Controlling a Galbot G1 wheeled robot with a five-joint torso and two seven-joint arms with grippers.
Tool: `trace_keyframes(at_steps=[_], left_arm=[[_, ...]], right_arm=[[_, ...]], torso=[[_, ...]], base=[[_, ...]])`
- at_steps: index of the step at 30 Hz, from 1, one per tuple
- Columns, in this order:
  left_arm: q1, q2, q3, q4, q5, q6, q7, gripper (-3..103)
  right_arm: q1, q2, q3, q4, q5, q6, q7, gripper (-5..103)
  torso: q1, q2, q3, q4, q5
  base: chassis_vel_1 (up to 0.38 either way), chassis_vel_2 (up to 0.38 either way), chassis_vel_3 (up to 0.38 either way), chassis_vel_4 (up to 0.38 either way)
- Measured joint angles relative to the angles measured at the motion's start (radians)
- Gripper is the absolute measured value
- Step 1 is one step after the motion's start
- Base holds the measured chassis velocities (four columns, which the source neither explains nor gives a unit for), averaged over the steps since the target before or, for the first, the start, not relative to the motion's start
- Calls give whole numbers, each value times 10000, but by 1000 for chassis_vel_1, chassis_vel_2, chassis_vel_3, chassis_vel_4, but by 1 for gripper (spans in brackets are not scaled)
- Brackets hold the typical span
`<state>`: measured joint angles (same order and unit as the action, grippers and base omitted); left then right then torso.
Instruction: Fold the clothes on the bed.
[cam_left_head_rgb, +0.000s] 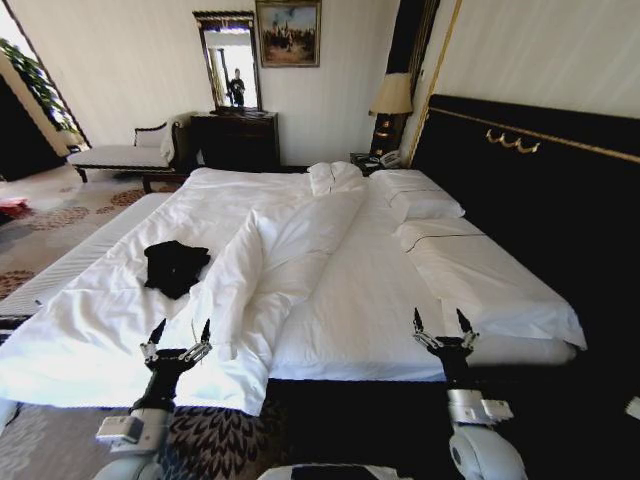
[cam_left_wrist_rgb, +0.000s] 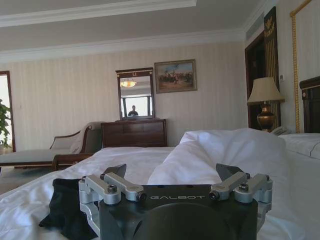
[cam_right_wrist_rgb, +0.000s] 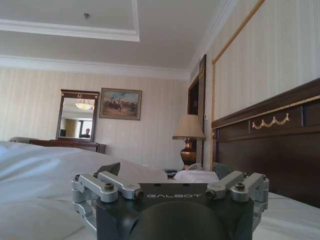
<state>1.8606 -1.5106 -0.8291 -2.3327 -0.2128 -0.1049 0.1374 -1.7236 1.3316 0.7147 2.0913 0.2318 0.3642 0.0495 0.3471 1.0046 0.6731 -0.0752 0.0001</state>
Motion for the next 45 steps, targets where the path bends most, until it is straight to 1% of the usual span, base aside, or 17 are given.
trace_keyframes(at_steps=[10,12,15,22,29,45], left_arm=[[1,-8,17,22,6,-21,-2,100],[0,-7,22,38,6,-25,-6,100],[4,13,25,39,-8,-25,-9,100],[73,184,27,99,-17,-20,-15,100],[232,366,-218,16,-226,7,-75,100],[251,207,-192,-278,-234,-28,-90,100]], right_arm=[[-16,60,-41,-5,-15,40,5,100],[-18,70,-38,-9,-49,44,1,100],[-19,69,26,1,-81,40,-2,100],[52,50,255,228,-154,-72,16,100],[48,30,261,272,-404,-11,11,100],[72,285,0,70,-366,93,32,100]], torso=[[-3,1,-1,0,1],[-3,1,-1,0,-7],[-4,1,-2,1,-6],[-3,1,-2,-1,4],[-3,1,-2,0,0],[-4,3,-3,-1,-3]], base=[[69,57,-66,-57],[87,94,-105,-85],[80,54,-97,-66],[19,11,-9,-11],[39,36,-31,-37],[210,218,-213,-205]])
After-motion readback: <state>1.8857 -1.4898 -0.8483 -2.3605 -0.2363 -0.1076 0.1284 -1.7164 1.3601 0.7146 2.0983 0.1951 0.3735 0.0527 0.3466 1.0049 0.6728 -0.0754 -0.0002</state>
